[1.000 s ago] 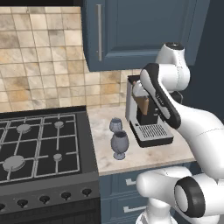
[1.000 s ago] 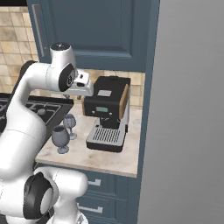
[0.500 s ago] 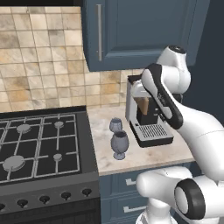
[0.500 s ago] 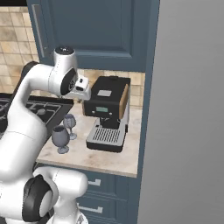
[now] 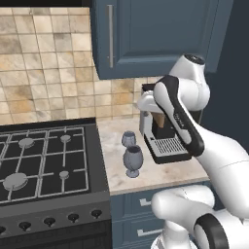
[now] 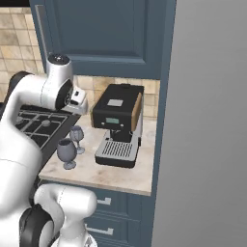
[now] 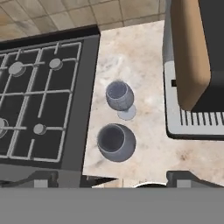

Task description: Retrieve the wine glasses from the counter and place one next to each plate.

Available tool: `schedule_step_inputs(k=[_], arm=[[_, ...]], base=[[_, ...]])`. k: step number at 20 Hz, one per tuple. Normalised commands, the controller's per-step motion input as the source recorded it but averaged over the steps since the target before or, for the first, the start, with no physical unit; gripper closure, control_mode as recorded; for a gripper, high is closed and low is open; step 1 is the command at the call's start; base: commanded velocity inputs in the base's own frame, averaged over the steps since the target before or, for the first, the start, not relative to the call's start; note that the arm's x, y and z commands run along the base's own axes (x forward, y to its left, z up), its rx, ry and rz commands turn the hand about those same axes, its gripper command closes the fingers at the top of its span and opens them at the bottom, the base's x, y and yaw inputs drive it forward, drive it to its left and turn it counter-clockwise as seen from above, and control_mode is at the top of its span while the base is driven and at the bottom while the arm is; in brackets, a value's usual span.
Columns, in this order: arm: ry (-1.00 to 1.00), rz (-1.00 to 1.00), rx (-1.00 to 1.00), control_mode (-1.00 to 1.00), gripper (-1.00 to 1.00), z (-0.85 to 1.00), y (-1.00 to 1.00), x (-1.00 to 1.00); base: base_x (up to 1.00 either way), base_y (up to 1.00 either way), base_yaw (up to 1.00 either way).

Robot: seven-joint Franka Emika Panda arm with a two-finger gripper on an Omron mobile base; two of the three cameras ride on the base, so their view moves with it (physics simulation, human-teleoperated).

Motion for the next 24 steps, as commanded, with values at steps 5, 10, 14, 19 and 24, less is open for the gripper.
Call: schedule_step_inputs(k=[5,10,14,19,24], arm=[[-0.07,-0.1,0.45,-1.0,-1.0,0.0,0.25,-0.51],[-0.06,-0.22,0.39,-1.0,-1.0,0.0,0.39,-0.43],[0.0,-0.21,0.26,-1.0,-1.0,0.0,0.42,-0.22],[0.0,-0.19,0.29,-1.0,-1.0,0.0,0.31,-0.19],[0.05,-0.04,0.61,-1.0,-1.0,0.0,0.08,-0.1]], base=[[0.0,0.0,0.0],[0.0,0.0,0.0],[0.0,0.0,0.0],[0.0,0.0,0.0],[0.0,0.0,0.0]])
